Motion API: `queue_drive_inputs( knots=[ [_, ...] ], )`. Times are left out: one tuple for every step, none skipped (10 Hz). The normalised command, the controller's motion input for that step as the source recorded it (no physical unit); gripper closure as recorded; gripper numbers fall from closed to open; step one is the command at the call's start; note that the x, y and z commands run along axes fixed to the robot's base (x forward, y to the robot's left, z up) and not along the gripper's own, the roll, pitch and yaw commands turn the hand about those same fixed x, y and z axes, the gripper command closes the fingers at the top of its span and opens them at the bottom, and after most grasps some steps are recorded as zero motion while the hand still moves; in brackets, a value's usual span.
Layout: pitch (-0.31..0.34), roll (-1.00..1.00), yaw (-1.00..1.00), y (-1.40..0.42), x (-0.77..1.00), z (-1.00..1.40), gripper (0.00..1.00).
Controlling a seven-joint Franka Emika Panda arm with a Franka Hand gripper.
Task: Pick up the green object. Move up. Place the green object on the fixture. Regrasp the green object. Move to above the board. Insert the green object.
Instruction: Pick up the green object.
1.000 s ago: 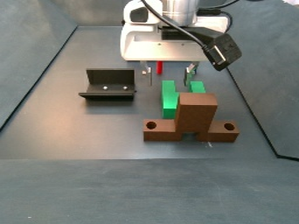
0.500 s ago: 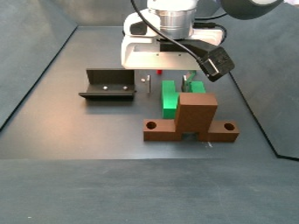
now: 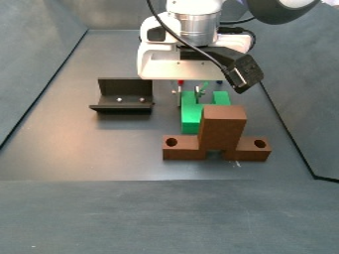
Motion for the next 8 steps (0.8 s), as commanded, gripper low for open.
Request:
queue_drive_inputs(
  knots=[
    [0.0,0.0,0.0,0.0,0.0,0.0,1.0],
    [0.0,0.0,0.0,0.0,0.0,0.0,1.0],
    [0.0,0.0,0.0,0.0,0.0,0.0,1.0],
    [0.0,0.0,0.0,0.0,0.0,0.0,1.0],
    [0.0,0.0,0.0,0.0,0.0,0.0,1.0],
    [0.0,0.0,0.0,0.0,0.0,0.0,1.0],
    [0.0,0.0,0.0,0.0,0.0,0.0,1.0],
    [0.0,0.0,0.0,0.0,0.0,0.0,1.0]
  ],
)
